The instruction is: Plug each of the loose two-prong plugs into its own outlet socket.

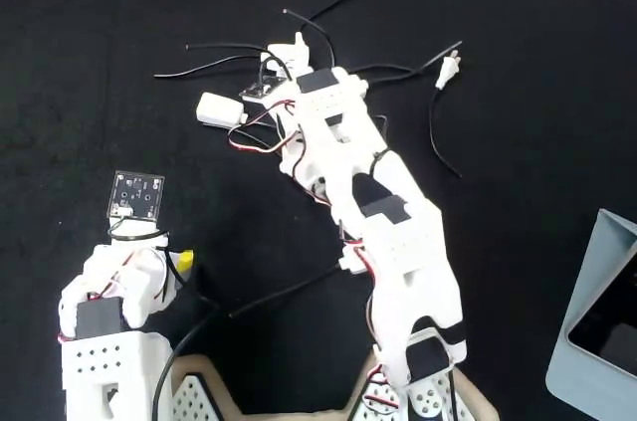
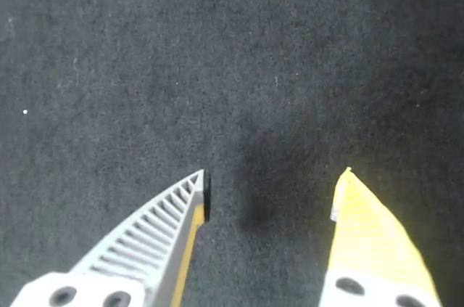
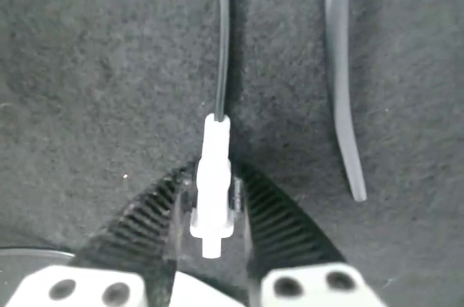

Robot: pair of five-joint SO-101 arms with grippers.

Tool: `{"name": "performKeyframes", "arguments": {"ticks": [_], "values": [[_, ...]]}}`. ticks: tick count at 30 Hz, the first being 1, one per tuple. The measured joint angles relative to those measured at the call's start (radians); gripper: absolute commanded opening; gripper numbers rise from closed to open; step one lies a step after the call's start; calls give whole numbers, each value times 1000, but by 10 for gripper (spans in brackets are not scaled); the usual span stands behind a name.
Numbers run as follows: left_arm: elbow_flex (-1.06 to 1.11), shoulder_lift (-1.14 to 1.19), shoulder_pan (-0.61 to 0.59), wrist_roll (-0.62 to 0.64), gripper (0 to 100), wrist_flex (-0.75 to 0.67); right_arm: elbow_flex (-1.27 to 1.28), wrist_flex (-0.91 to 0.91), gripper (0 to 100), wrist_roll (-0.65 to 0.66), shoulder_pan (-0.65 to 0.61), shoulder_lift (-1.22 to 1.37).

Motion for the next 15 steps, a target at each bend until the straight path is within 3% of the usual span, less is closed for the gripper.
{"name": "performKeyframes", "arguments": {"ticks": [15], "values": [[0, 0, 0, 0, 278, 0, -28, 31, 67, -37, -5, 2]]}}
